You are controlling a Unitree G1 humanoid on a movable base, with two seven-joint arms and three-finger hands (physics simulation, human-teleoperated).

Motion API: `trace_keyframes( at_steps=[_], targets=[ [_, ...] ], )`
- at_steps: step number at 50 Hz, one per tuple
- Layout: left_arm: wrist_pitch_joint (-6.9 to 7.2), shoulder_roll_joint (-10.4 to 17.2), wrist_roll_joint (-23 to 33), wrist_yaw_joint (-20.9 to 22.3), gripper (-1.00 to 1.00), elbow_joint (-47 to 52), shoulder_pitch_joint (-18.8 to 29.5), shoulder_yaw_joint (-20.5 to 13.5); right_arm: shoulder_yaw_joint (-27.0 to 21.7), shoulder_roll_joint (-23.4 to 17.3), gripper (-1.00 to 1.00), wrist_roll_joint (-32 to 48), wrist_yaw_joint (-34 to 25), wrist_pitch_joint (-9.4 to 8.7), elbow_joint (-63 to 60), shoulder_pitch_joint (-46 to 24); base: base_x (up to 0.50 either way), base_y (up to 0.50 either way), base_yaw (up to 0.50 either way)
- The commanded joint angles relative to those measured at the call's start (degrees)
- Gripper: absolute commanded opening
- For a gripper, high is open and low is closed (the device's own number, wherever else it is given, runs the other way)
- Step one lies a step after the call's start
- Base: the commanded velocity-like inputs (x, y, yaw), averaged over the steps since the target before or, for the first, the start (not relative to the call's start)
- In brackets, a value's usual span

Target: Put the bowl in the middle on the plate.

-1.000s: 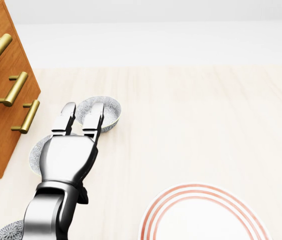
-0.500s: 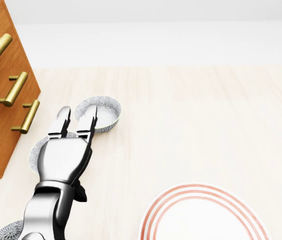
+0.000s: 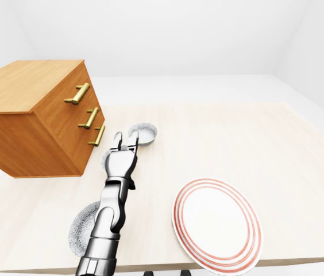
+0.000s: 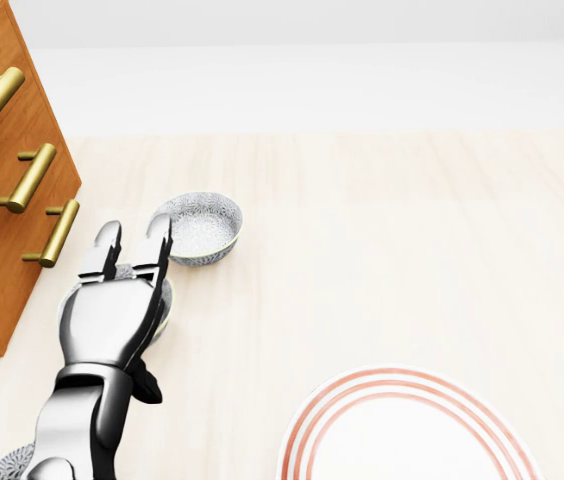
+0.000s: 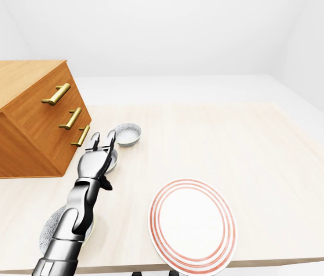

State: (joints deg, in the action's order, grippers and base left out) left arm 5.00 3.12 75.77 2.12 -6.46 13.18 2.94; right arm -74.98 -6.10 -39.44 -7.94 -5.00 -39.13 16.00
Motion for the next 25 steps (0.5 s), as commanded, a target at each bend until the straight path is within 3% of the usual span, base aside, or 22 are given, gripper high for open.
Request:
trace_keyframes(
  at_steps=[1, 25],
  targets=[
    [0.00, 1.0, -1.2, -1.1, 1.00, -1.6, 0.5, -0.4, -0.1, 0.0, 1.00, 0.0, 0.0, 0.00, -0.1, 0.1, 0.00, 0.00, 0.00],
    [0.00, 2.7, -7.2, -7.8, 1.00, -16.7, 5.7, -1.1, 0.2, 0.1, 1.00, 0.3, -0.1, 0.00, 0.1, -0.1, 0.00, 0.00, 0.00]
  ],
)
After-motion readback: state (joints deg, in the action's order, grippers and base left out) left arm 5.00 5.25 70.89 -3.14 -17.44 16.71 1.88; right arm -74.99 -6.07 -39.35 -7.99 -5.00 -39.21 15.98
